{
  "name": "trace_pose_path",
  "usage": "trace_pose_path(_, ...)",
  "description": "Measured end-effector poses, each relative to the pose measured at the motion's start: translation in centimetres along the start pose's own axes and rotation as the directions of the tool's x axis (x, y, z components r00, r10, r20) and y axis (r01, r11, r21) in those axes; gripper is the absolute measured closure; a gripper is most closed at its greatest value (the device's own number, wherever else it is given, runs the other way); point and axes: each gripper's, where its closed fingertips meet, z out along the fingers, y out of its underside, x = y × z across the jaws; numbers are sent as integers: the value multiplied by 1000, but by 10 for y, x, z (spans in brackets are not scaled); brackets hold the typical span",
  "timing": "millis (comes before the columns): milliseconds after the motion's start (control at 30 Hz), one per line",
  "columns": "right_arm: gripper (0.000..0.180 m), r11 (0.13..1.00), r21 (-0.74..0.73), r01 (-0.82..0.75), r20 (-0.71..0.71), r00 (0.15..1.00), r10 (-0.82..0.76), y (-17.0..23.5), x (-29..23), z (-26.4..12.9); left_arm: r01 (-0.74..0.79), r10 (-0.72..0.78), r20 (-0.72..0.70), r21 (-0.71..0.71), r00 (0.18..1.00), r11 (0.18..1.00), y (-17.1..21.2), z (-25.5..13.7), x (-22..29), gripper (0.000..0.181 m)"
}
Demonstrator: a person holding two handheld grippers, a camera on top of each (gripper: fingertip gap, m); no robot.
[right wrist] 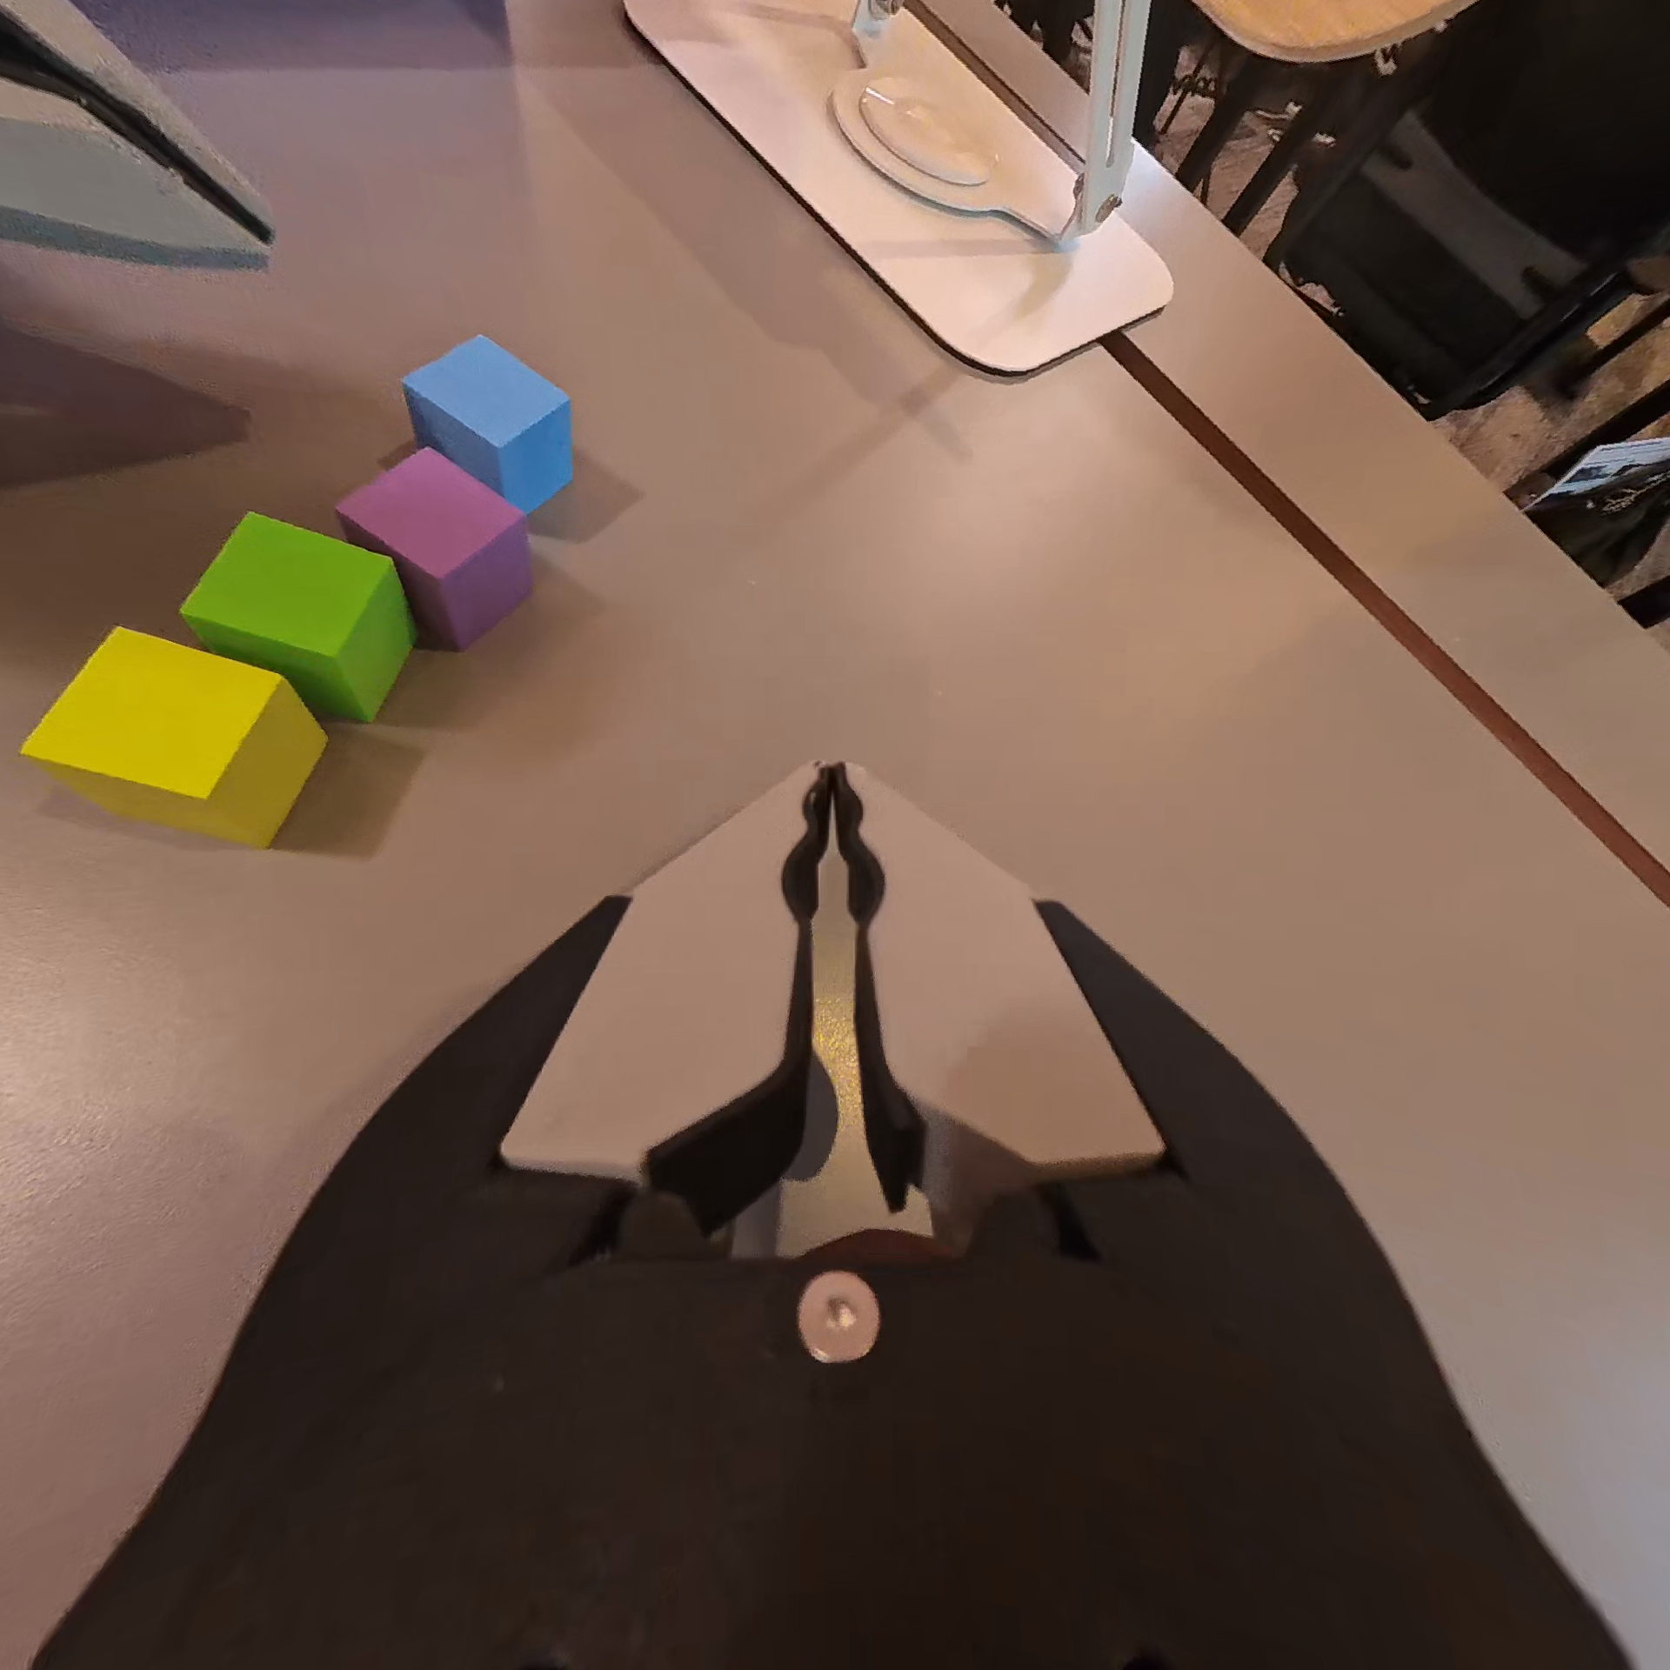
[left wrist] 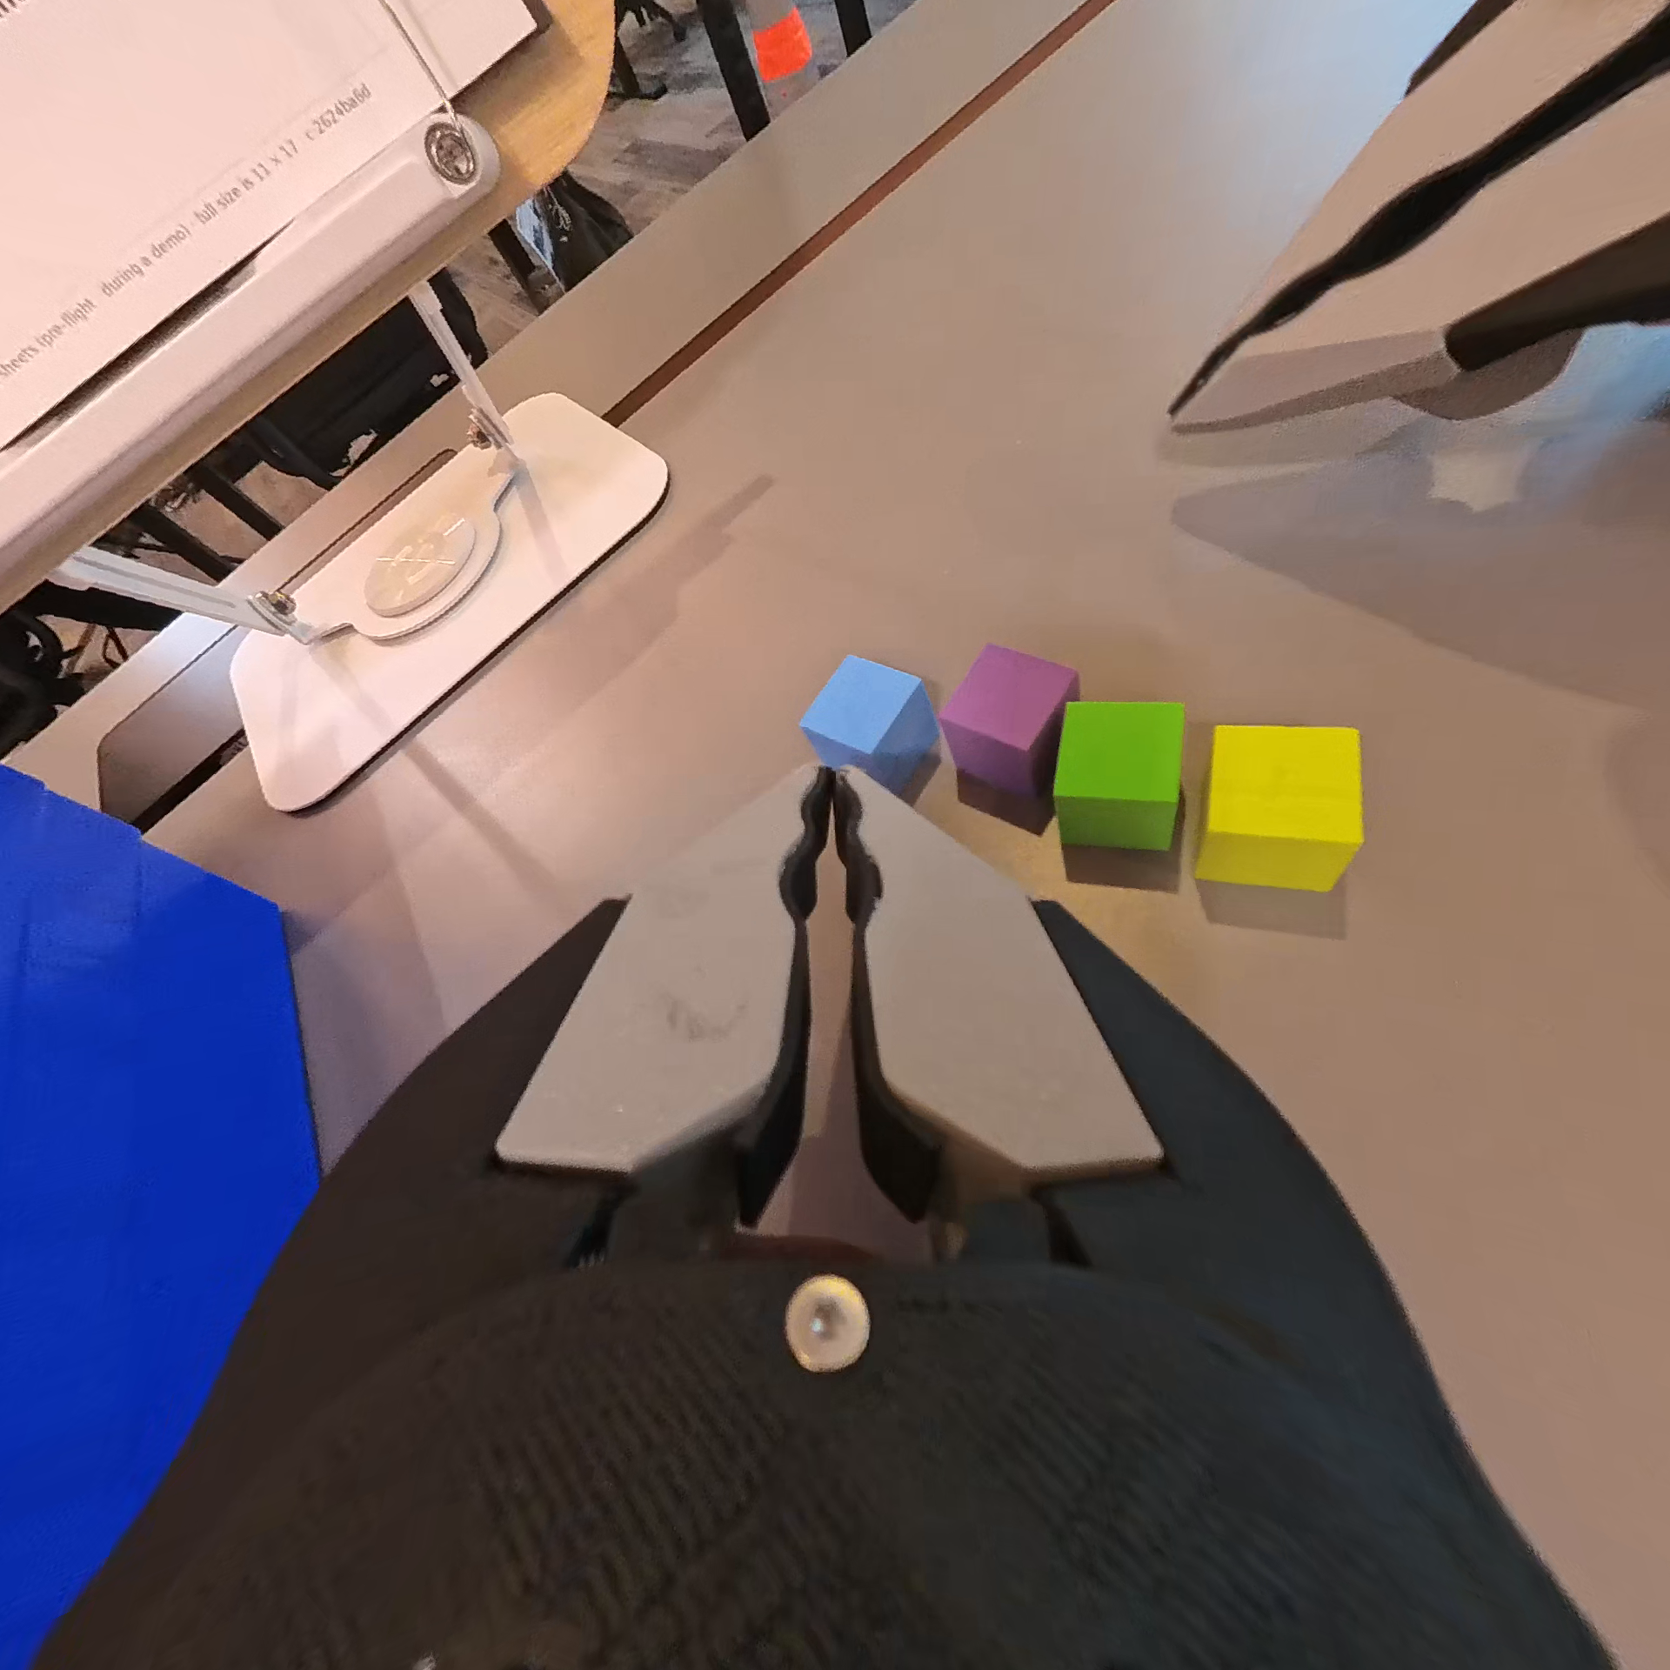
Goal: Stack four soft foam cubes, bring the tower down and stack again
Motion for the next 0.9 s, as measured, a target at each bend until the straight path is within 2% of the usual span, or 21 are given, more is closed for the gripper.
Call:
trace_pose_path(67,180,1000,0,-24,-8,1000,24,0,2,0,-2,2,-19,3,1000,1000,-1,-1,3,181)
trace_pose_path(200,180,998,1,-61,24,998,61,1,2,-1,16,-6,-177,56,984,998,-11,-11,25,181)
trace_pose_path(333,180,997,-14,-73,32,997,74,3,2,-1,49,-32,-244,62,969,997,-15,-17,33,181)
trace_pose_path(533,180,998,-38,-50,20,999,51,7,1,0,18,-21,-297,-13,955,1000,-1,-11,46,180)
trace_pose_path(667,176,999,-32,-37,5,999,37,6,2,0,21,-62,-408,-103,911,994,13,-12,65,181)
trace_pose_path(800,174,999,-38,-28,-2,1000,28,7,2,1,12,-44,-412,-79,910,997,8,-4,75,181)
trace_pose_path(833,174,999,-39,-22,-5,1000,22,6,2,1,-2,-20,-386,-57,922,998,2,1,75,181)
trace_pose_path(900,174,999,-40,-7,-11,1000,7,6,1,2,-21,27,-242,30,970,999,-17,9,62,181)
